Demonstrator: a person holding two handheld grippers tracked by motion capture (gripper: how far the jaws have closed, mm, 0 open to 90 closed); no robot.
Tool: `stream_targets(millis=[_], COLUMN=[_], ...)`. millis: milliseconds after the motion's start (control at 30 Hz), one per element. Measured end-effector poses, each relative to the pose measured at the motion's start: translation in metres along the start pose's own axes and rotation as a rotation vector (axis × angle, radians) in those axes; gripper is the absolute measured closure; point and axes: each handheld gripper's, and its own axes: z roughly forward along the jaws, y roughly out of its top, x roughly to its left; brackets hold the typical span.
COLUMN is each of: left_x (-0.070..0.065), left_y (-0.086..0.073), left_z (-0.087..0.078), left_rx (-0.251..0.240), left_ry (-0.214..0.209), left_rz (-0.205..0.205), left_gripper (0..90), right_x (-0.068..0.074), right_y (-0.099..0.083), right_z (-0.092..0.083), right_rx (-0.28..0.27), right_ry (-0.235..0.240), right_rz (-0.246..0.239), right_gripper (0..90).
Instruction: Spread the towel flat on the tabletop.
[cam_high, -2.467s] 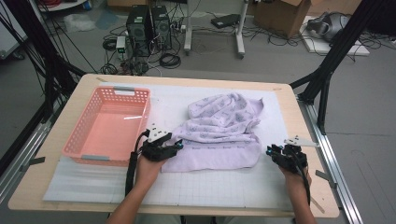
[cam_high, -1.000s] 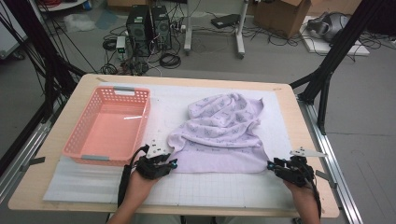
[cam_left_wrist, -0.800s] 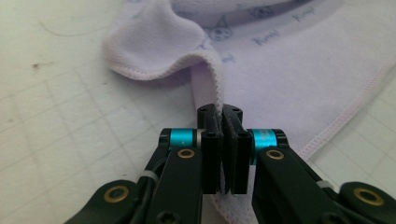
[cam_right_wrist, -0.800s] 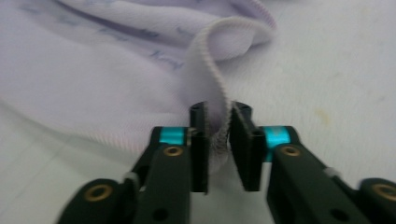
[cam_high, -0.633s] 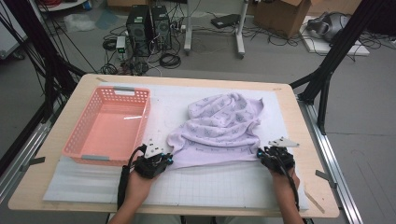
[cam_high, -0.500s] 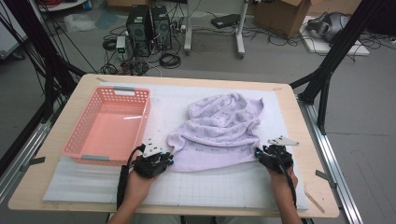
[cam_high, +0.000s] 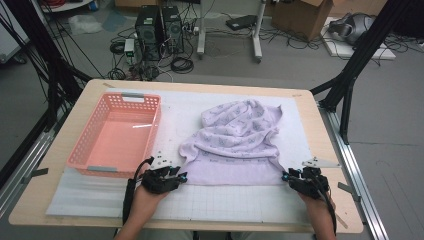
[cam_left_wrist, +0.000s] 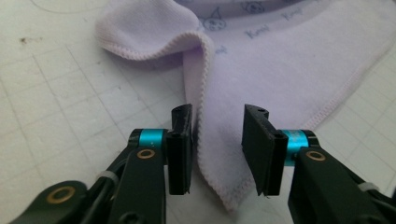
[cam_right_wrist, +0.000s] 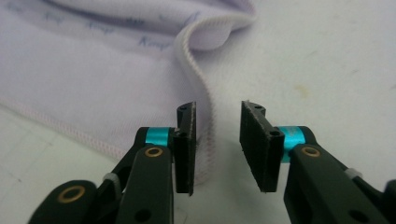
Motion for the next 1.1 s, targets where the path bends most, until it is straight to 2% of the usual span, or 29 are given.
stream_targets(millis=[33,67,100,200,300,433,667,767,800,833,900,967,1000,1100], left_x=[-0.001,-0.001,-0.001,-0.004,-0.008,-0.014,-0.033,-0.041,-0.043,-0.043,-0.039,-0.034,-0.032,-0.026], left_y=[-0.001,-0.001,-0.002,-0.007,-0.014,-0.023,-0.044,-0.052,-0.053,-0.052,-0.049,-0.047,-0.046,-0.042], left_z=[-0.001,-0.002,-0.003,-0.008,-0.018,-0.031,-0.057,-0.059,-0.058,-0.058,-0.057,-0.057,-0.057,-0.053], left_rx=[0.010,0.012,0.013,0.010,0.008,-0.007,-0.019,-0.006,-0.016,-0.030,-0.062,-0.098,-0.108,-0.125], left_ry=[0.017,0.014,0.015,0.019,0.004,-0.015,-0.048,-0.067,-0.066,-0.053,-0.033,-0.021,-0.019,-0.014], left_rz=[0.015,0.010,-0.003,-0.004,-0.020,-0.047,-0.060,-0.048,-0.046,-0.043,-0.058,-0.083,-0.093,-0.120], left_gripper=[73.3,83.4,86.1,86.9,86.8,86.8,86.8,86.7,85.8,81.8,62.3,55.0,53.4,52.0], right_x=[0.002,0.003,0.002,0.004,0.005,0.010,0.026,0.031,0.032,0.031,0.029,0.024,0.022,0.018], right_y=[0.000,0.000,0.000,-0.004,-0.010,-0.022,-0.049,-0.063,-0.066,-0.068,-0.067,-0.063,-0.061,-0.055], right_z=[0.000,-0.001,-0.002,-0.006,-0.014,-0.030,-0.066,-0.079,-0.081,-0.083,-0.086,-0.086,-0.084,-0.073], right_rx=[-0.001,0.006,0.009,0.018,0.020,0.018,0.038,0.062,0.063,0.055,0.023,-0.028,-0.043,-0.041], right_ry=[-0.009,-0.012,0.009,0.019,0.027,0.032,0.051,0.058,0.060,0.065,0.039,0.032,0.019,-0.003], right_rz=[-0.008,-0.006,-0.008,0.000,0.009,0.013,0.010,0.021,0.023,0.032,0.063,0.093,0.092,0.095], right_gripper=[69.1,76.3,84.1,86.4,86.7,86.8,87.1,87.0,86.2,81.8,66.3,60.2,58.9,57.4])
